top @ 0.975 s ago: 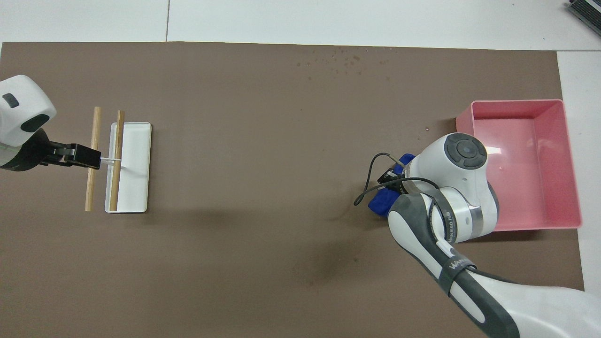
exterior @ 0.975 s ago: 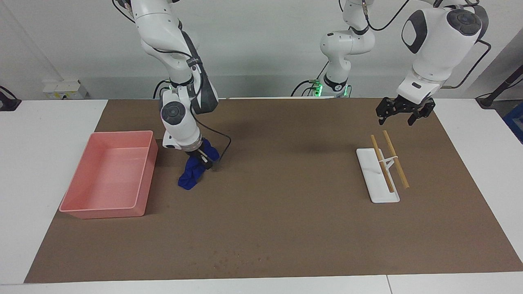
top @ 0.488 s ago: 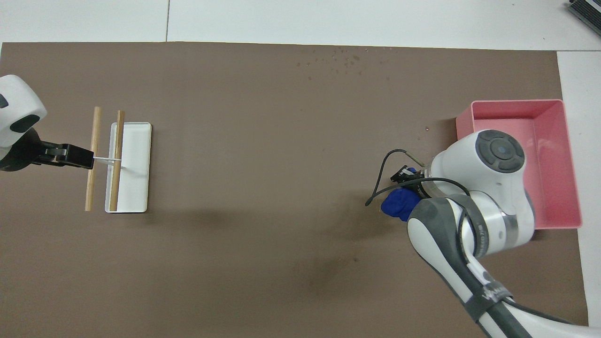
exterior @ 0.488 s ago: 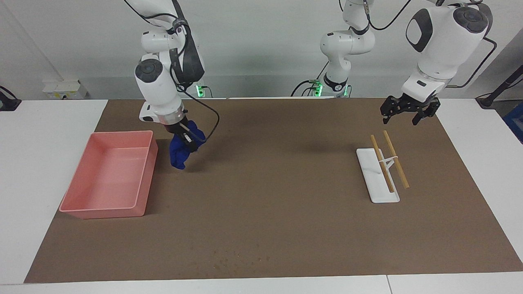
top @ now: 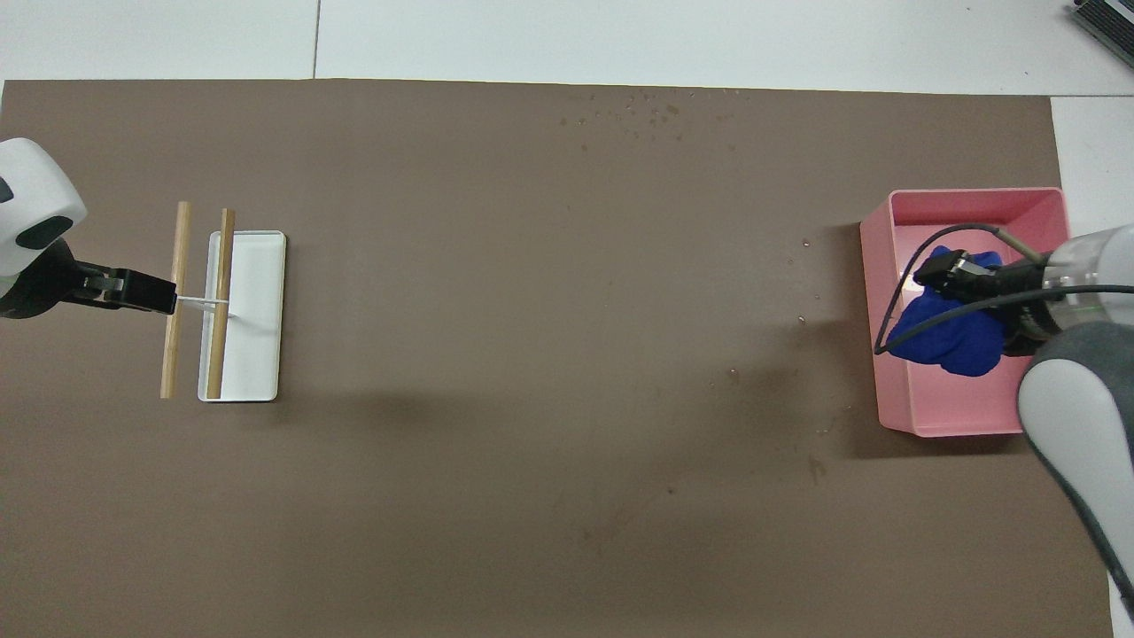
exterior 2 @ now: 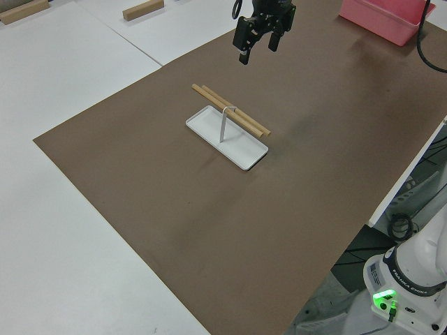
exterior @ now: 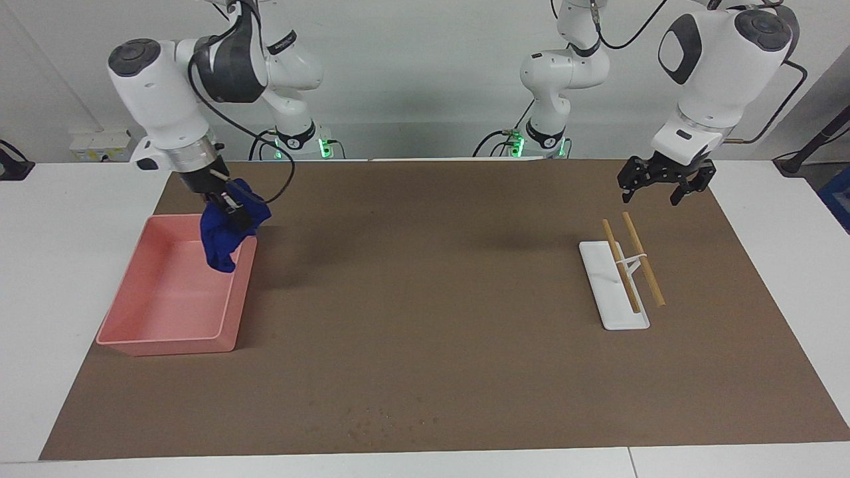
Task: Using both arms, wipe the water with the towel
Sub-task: 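Lower the towel into the pink bin and open the right gripper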
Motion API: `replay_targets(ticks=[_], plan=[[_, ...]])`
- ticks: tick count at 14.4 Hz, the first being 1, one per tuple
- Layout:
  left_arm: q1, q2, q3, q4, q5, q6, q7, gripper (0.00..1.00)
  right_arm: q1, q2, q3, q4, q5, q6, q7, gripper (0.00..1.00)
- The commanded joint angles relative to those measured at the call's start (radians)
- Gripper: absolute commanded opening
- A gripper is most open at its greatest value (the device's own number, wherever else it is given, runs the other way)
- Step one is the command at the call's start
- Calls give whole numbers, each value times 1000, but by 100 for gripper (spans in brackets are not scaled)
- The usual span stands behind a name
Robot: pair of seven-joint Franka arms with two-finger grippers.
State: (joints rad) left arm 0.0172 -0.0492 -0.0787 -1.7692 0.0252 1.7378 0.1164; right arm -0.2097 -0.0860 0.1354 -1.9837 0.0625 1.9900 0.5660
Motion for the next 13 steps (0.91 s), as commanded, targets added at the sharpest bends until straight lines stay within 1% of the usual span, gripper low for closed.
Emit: replay_targets(ticks=[1, 3, 5, 6, 8, 10, 11, 12, 13], plan=[[-25, -15, 5, -12, -8, 16, -1, 100, -104, 32, 10, -24, -18, 104, -197, 0], [-37, -17, 7, -12, -8, 14, -1, 100, -155, 112, 10, -27, -20, 160, -289, 0], [-37, -17, 7, -12, -8, 16, -1, 100, -175, 187, 9, -40, -20, 208, -331, 0], [-37, -17, 7, -12, -8, 17, -1, 100, -180, 205, 10, -64, -20, 226, -337, 0], [-34, -17, 7, -13, -8, 19, -3, 100, -183, 204, 9, -140, -23, 303, -359, 0], [-37, -17, 7, -13, -8, 19, -4, 100, -197, 204, 9, -158, -23, 319, -446, 0], [-37, -15, 7, -12, -8, 20, -4, 100, -209, 206, 9, -155, -23, 317, -498, 48], [-37, -15, 7, -12, -8, 20, -4, 100, -218, 206, 10, -152, -23, 307, -543, 84], [-37, -15, 7, -12, -8, 19, -4, 100, -215, 206, 10, -149, -23, 308, -570, 100]])
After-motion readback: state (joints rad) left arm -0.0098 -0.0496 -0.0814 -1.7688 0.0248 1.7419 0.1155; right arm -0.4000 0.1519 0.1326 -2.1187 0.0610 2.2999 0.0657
